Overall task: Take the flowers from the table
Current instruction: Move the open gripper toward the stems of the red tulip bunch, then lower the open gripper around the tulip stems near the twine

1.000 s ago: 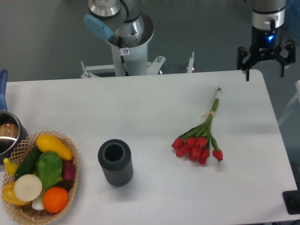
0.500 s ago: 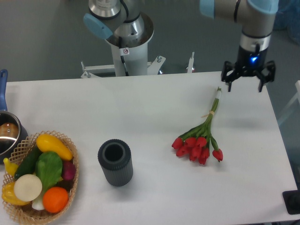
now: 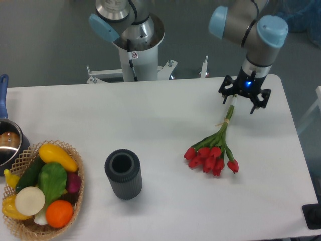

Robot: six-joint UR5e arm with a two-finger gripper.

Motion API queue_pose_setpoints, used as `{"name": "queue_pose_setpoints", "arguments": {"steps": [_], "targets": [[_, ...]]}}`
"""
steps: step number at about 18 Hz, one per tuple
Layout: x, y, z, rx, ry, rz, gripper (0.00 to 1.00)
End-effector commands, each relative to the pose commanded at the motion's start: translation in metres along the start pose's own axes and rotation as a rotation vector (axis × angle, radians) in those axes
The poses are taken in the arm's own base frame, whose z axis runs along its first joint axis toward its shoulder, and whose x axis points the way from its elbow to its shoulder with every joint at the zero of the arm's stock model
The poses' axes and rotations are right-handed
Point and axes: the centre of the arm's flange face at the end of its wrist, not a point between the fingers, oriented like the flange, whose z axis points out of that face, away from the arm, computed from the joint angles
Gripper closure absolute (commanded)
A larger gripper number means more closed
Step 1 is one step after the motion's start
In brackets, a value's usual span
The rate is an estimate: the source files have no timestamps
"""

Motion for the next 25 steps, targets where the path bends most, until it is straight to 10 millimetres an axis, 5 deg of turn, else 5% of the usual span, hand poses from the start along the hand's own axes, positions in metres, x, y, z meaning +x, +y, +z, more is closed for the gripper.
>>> {"name": "queue_pose_setpoints", "arguments": {"steps": [10, 19, 25], "targets": [[0.0, -0.018, 0.032, -0.012, 0.046, 0.013, 0.0], [-0.007, -0.017, 0.041, -0.016, 0.041, 0.003, 0.03], [-0.008, -0.016, 0.046, -0.016, 0.044, 0.001, 0.17]]}}
